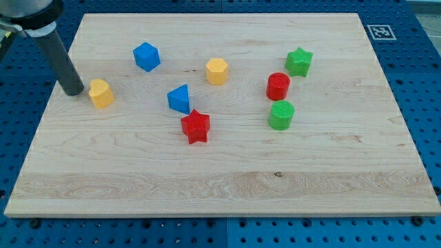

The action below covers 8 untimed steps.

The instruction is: Push the yellow heart towards the red star

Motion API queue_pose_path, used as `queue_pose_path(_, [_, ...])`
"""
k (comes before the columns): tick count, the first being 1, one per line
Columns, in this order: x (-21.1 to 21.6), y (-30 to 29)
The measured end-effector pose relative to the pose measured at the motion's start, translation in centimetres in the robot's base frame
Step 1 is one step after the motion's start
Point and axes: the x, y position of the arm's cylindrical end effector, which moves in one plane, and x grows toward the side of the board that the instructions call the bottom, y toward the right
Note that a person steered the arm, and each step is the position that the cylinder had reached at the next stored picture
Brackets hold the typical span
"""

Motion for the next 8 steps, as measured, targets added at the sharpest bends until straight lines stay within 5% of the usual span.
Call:
queue_pose_path(3, [0.0,0.1])
queue_pose_path(5, [0.0,6.6])
queue_pose_path(8, [3.6,7.8])
